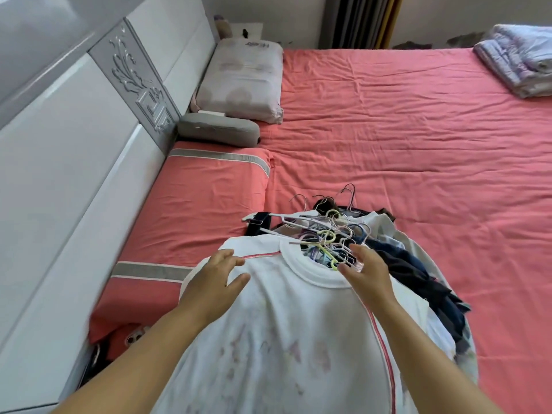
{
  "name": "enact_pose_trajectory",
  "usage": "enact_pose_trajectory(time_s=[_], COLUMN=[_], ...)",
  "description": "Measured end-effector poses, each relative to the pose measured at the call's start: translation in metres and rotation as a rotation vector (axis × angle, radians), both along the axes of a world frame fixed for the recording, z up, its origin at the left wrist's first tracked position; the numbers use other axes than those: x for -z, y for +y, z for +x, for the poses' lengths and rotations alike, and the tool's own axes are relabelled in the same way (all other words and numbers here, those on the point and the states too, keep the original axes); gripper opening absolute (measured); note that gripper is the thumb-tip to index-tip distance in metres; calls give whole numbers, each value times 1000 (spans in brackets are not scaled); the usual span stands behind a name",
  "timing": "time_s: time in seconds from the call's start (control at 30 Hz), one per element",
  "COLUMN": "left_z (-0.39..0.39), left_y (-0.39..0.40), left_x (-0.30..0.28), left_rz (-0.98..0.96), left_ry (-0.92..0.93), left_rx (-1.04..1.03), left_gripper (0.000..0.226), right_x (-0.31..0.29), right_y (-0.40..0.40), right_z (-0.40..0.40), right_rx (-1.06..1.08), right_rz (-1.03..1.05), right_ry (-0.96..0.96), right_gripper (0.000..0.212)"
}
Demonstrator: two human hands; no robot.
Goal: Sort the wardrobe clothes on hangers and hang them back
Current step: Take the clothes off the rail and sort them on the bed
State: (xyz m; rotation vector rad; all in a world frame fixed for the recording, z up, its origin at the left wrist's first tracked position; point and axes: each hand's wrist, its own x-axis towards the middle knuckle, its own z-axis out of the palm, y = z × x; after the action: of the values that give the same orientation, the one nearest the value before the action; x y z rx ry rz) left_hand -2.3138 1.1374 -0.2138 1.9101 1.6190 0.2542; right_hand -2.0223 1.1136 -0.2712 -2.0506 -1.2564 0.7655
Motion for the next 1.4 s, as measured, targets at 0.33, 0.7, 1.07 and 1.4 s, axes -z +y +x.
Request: enact_pose_trajectory(time_s=[0.33, 0.7, 1.07, 1.4], left_z=[-13, -106, -220, -215], left_y=[-23, -119, -214, -204], left_x=[-24, -39, -23, -16], left_rz=[-27, -44, -118, -98], left_ry=[-28, -130, -105, -123], left_rx=[-34, -265, -383, -339], left_gripper=[37, 17, 3, 5], right_x=[-42, -91, -88, -87], right_y=[-38, -119, -207, -218], right_z=[-43, -133, -188, -180], right_rx=[-75, -205, -218, -110], right_rz=[103, 158, 120, 127], right_ry=[32, 198, 135, 165], right_gripper=[26, 6, 13, 16])
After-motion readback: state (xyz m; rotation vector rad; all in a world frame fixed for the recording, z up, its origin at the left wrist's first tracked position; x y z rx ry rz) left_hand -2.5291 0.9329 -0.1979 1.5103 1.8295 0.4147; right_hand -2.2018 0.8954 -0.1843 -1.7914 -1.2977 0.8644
